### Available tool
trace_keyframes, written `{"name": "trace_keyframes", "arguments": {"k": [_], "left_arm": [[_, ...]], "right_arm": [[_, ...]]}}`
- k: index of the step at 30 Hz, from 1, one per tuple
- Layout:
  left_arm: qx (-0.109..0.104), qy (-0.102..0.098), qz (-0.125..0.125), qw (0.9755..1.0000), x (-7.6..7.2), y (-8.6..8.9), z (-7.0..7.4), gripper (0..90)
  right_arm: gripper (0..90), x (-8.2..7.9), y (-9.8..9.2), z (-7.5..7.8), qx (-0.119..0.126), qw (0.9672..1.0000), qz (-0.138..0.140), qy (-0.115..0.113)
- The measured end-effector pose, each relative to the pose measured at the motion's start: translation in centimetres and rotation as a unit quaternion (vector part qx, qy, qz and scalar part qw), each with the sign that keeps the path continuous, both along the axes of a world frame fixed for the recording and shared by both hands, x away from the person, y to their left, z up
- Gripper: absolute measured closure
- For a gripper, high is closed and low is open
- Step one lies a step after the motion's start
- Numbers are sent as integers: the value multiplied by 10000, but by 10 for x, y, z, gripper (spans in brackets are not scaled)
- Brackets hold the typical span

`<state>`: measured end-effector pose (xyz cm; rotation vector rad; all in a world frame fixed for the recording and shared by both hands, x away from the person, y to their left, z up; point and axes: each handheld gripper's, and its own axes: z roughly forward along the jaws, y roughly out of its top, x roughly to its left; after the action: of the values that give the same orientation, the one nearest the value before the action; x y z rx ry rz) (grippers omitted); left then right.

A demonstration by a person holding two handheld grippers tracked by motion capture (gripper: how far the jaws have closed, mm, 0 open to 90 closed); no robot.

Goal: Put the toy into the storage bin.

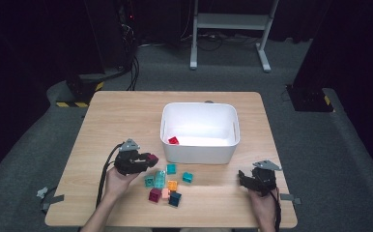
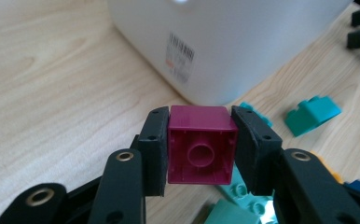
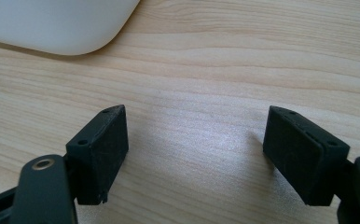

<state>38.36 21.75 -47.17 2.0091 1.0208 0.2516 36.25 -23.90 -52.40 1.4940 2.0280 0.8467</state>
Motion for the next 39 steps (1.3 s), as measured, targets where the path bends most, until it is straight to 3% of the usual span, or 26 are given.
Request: {"name": "trace_keyframes", "arguments": {"k": [3,13,23,26,39], "left_arm": [[73,-85,41,9999,0,0,6,584],[-276,-184,38,9994,1,7,37,584],[-348,-260,51,9990,7,13,67,585],[-493,-211,40,9986,9,13,75,585],[-478,-318,-4,9984,17,8,102,586]], "right_arm": [[219,0,0,0,0,10000,3,1],[219,0,0,0,-4,10000,9,-1],[219,0,0,0,-3,10000,9,0],[219,0,0,0,-2,10000,12,0],[219,0,0,0,5,10000,23,3]]}}
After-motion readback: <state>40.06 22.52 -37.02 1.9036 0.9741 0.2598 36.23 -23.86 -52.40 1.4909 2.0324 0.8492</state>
